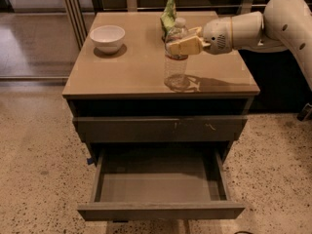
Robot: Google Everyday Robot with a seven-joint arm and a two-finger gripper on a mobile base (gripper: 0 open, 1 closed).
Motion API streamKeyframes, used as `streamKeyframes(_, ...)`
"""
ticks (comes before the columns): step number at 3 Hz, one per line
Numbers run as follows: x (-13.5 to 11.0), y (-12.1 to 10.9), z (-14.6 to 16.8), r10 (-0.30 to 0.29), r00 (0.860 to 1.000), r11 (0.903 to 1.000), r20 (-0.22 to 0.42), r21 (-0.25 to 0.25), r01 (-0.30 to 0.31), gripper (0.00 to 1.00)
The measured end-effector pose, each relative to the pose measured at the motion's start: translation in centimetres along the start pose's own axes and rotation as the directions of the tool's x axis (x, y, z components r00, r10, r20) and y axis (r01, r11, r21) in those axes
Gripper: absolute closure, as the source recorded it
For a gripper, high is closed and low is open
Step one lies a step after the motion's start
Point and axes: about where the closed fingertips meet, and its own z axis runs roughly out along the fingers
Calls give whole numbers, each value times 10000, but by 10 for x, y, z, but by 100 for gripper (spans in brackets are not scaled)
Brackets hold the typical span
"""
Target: Pick water bottle from middle drawer and place on counter
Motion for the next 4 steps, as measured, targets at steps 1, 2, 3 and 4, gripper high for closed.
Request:
streamKeyframes(1, 0, 0, 0, 0, 10000, 10000, 0, 0, 0, 36)
streamKeyframes(2, 0, 0, 0, 0, 10000, 10000, 0, -1, 0, 12)
streamKeyframes(3, 0, 0, 0, 0, 10000, 10000, 0, -1, 0, 0)
streamKeyframes(4, 0, 0, 0, 0, 10000, 10000, 0, -1, 0, 0)
